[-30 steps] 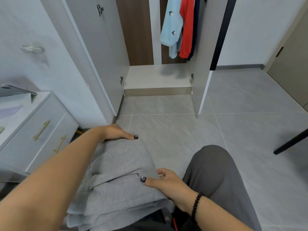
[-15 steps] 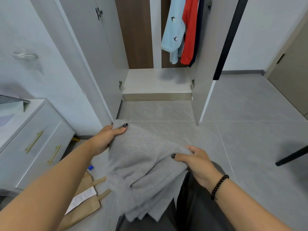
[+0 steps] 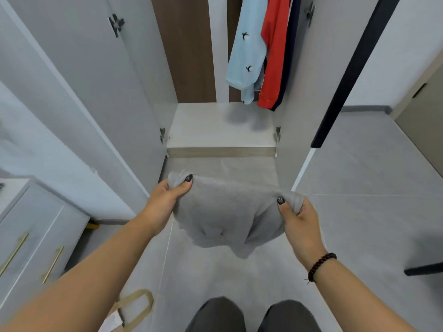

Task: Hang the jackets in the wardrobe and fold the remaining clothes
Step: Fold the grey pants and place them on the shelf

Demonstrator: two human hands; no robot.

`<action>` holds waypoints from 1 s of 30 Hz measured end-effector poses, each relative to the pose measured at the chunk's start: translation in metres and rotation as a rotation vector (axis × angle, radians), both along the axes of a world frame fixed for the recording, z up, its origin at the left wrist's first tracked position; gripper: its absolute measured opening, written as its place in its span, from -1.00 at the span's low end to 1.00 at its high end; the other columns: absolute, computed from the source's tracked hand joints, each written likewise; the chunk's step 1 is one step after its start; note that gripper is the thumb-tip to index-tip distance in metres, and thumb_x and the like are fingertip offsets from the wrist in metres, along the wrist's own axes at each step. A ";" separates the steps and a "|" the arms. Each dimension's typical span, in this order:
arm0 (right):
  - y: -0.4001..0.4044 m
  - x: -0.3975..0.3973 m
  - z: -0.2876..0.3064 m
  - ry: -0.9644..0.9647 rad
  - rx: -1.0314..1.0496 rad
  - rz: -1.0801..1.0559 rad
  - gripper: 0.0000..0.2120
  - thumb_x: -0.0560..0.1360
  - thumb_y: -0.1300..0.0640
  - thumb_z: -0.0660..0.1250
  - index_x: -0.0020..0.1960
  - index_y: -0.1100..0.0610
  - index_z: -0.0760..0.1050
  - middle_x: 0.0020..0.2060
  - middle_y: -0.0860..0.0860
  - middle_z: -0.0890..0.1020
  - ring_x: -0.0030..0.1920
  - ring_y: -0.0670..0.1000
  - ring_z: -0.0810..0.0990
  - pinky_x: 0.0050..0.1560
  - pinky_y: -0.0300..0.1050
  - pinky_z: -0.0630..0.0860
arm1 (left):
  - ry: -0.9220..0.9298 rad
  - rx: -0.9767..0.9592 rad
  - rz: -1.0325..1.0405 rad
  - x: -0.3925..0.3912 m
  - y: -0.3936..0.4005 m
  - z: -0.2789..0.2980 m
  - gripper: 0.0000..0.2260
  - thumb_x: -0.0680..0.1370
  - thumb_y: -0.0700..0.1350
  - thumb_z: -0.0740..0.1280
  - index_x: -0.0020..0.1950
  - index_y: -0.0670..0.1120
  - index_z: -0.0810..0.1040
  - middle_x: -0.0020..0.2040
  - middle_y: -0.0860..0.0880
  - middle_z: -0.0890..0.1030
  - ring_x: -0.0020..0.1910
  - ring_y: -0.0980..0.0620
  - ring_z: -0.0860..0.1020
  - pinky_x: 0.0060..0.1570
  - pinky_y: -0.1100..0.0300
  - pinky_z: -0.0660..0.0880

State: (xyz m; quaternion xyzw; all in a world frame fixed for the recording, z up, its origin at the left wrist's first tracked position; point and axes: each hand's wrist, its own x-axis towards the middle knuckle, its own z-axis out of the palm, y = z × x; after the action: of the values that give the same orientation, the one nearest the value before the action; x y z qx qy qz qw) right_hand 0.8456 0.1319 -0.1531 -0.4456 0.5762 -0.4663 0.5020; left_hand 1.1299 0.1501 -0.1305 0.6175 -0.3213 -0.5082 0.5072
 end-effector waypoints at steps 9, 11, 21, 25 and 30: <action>-0.085 -0.051 0.200 0.159 -0.169 0.040 -0.72 0.51 0.35 0.23 0.12 0.06 0.52 0.00 -0.13 0.62 -0.01 -0.27 0.57 -0.06 -0.39 0.49 | 0.033 -0.064 -0.046 -0.037 -0.081 0.176 -0.64 0.32 0.09 0.48 -0.02 -0.12 0.68 -0.04 -0.12 0.71 -0.03 -0.04 0.66 -0.09 0.18 0.57; -0.094 -0.062 0.246 0.172 -0.196 0.044 -0.72 0.51 0.35 0.23 0.11 0.06 0.52 -0.01 -0.12 0.62 -0.02 -0.27 0.57 -0.09 -0.42 0.49 | 0.033 -0.110 -0.053 -0.046 -0.092 0.223 -0.59 0.35 0.08 0.45 0.09 -0.14 0.65 0.01 -0.12 0.70 0.02 -0.04 0.65 0.00 0.14 0.53; -0.140 -0.109 0.431 0.431 -0.448 0.093 -0.81 0.57 0.22 0.22 0.05 -0.06 0.39 -0.12 -0.20 0.55 -0.14 -0.40 0.48 -0.24 -0.54 0.36 | -0.563 -0.387 0.064 -0.088 -0.141 0.398 -0.75 0.62 0.09 0.19 0.14 -0.06 0.43 -0.05 0.24 0.50 -0.12 0.45 0.47 -0.17 0.59 0.31; -0.155 -0.111 0.480 0.478 -0.506 0.087 -0.89 0.56 0.14 0.26 0.03 -0.06 0.44 -0.18 -0.15 0.58 -0.20 -0.37 0.50 -0.30 -0.52 0.37 | -0.713 -0.520 0.125 -0.087 -0.157 0.446 -0.83 0.62 0.07 0.20 0.07 -0.01 0.38 -0.11 0.20 0.48 -0.18 0.44 0.46 -0.25 0.58 0.31; -0.173 -0.094 0.529 0.553 -0.588 0.146 -0.88 0.56 0.10 0.27 0.06 -0.08 0.43 -0.15 -0.14 0.58 -0.16 -0.34 0.51 -0.31 -0.47 0.40 | -0.746 -0.624 0.161 -0.059 -0.183 0.497 -0.79 0.58 0.14 0.23 0.04 0.01 0.40 -0.10 0.18 0.50 -0.16 0.39 0.49 -0.27 0.51 0.35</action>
State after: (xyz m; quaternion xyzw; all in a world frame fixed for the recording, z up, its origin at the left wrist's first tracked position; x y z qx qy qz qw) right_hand 0.7517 -0.0407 0.3763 -0.7185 0.4984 -0.4368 0.2112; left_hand 1.0709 -0.0330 0.3662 0.5990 -0.5692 -0.0911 0.5559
